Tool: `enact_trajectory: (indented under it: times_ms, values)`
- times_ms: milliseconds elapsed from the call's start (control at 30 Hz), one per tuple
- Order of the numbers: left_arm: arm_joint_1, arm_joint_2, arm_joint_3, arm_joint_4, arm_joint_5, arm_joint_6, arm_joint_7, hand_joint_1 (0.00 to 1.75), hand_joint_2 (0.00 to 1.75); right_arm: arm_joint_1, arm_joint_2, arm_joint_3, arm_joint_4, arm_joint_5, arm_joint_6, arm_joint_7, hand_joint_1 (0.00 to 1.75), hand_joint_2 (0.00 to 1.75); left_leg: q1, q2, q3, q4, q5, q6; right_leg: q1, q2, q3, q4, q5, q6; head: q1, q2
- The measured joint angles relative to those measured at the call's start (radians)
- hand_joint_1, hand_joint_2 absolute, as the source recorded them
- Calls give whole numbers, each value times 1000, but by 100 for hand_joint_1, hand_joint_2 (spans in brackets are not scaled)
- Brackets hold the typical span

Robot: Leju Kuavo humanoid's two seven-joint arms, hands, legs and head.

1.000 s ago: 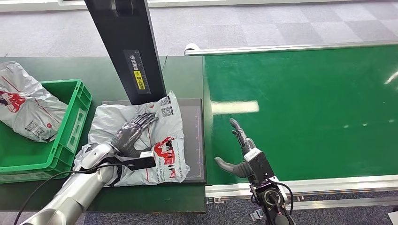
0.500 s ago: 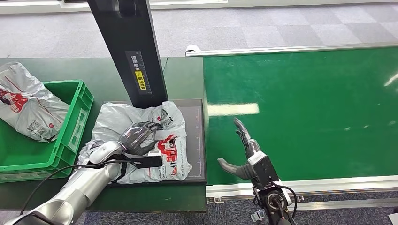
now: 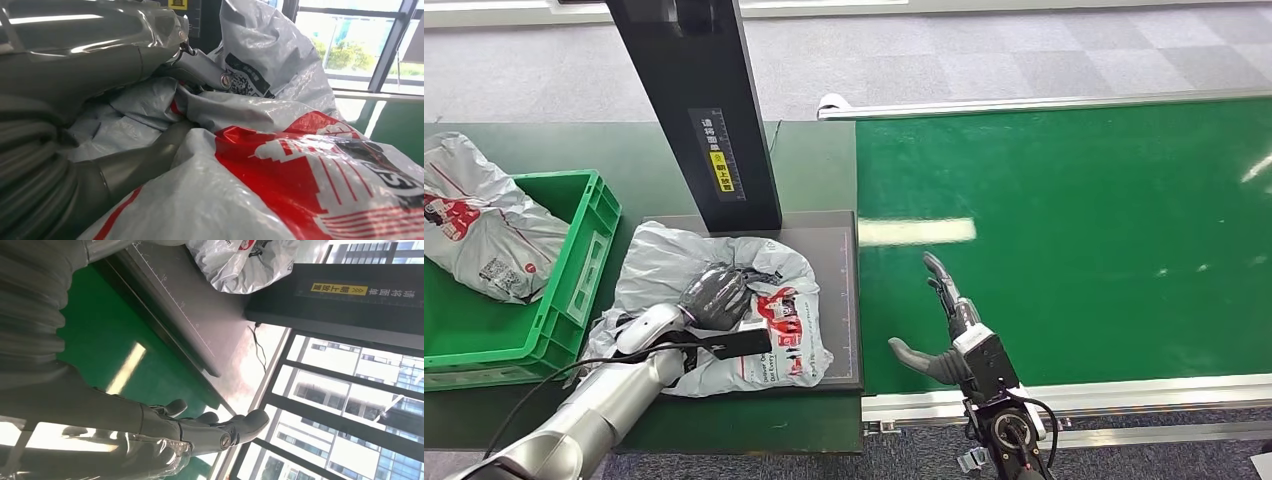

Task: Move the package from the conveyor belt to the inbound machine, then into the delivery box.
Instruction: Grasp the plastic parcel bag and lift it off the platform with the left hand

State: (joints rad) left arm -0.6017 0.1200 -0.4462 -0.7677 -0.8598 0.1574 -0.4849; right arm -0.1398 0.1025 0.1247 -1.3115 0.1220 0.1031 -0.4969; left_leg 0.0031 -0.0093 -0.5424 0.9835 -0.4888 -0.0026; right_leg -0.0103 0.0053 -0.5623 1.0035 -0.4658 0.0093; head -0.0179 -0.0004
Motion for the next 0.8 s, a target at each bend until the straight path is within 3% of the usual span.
enact_trajectory:
  times_ms: [267,333,433,567,800]
  values:
    - [75,14,23,-120,69,105,-72,175,175,-4,0,0,4,-12,-4,0,0,175,0,0,-2,0,0,0,0,0,-2,0,0,0,0,0]
    - [104,13,41,-206,31,136,-87,175,175,-5,0,0,8,-16,-8,0,0,175,0,0,-4,0,0,0,0,0,-4,0,0,0,0,0]
    - [132,21,64,-384,-67,220,-46,175,175,-4,2,-1,17,-19,-14,-1,0,175,0,0,-7,0,0,0,0,0,-7,0,0,0,0,0]
    - [115,68,82,-585,-127,367,15,175,175,10,5,-1,25,-19,-27,-14,0,175,0,0,-8,0,0,0,0,0,-9,0,0,0,0,0]
    - [58,142,186,-747,-53,415,21,175,175,29,7,-2,26,-22,-37,-17,0,175,1,1,-9,0,1,0,1,1,-10,0,0,0,0,0]
